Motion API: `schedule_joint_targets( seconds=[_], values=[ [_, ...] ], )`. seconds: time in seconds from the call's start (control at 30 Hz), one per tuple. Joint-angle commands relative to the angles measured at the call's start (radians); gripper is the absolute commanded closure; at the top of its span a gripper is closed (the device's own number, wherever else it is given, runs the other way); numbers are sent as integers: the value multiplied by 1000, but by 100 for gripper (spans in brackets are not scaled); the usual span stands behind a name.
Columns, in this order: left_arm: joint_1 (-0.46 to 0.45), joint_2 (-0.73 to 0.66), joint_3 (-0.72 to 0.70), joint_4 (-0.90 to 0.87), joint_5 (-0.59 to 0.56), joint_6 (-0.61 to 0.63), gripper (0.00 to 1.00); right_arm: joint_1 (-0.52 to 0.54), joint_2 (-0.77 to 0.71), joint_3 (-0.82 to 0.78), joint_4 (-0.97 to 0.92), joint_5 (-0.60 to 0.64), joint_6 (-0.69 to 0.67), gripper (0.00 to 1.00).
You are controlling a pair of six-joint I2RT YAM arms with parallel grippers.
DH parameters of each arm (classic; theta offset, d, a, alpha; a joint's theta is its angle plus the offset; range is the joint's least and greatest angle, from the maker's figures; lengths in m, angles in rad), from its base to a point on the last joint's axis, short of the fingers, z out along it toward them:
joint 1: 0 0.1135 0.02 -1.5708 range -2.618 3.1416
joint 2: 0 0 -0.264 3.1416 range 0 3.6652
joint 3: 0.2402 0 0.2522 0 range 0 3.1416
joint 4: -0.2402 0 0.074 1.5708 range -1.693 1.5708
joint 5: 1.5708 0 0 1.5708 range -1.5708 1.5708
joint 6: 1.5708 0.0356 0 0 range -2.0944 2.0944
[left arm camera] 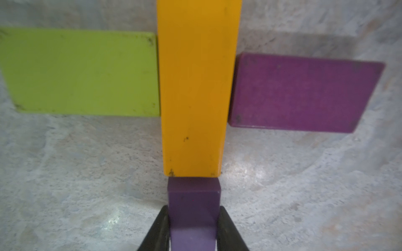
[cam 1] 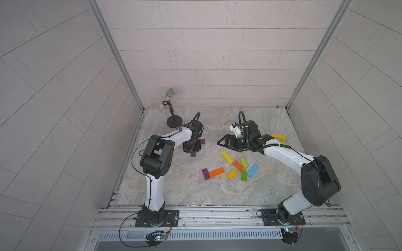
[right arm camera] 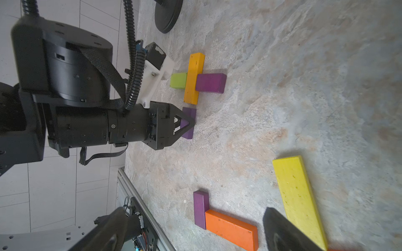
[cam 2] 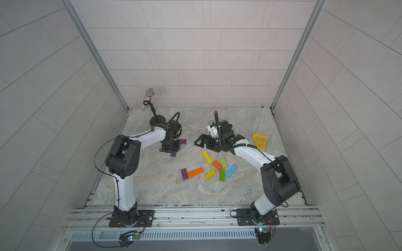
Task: Assemble the letter t with building blocks
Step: Assemble the building block at the center of the board.
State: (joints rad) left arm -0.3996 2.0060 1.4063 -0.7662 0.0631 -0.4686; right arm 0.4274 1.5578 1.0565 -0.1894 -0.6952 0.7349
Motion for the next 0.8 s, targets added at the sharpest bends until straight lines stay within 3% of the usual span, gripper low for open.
schedule_joint_targets(
  seconds=[0.0,0.77],
  values=[
    [8,20,28,-33,-14,25,87,-4,5,27,8,0,3,0],
    [19,45,54,-51,-3,36,87,-10,5,18,7,-9,0,0]
  ],
)
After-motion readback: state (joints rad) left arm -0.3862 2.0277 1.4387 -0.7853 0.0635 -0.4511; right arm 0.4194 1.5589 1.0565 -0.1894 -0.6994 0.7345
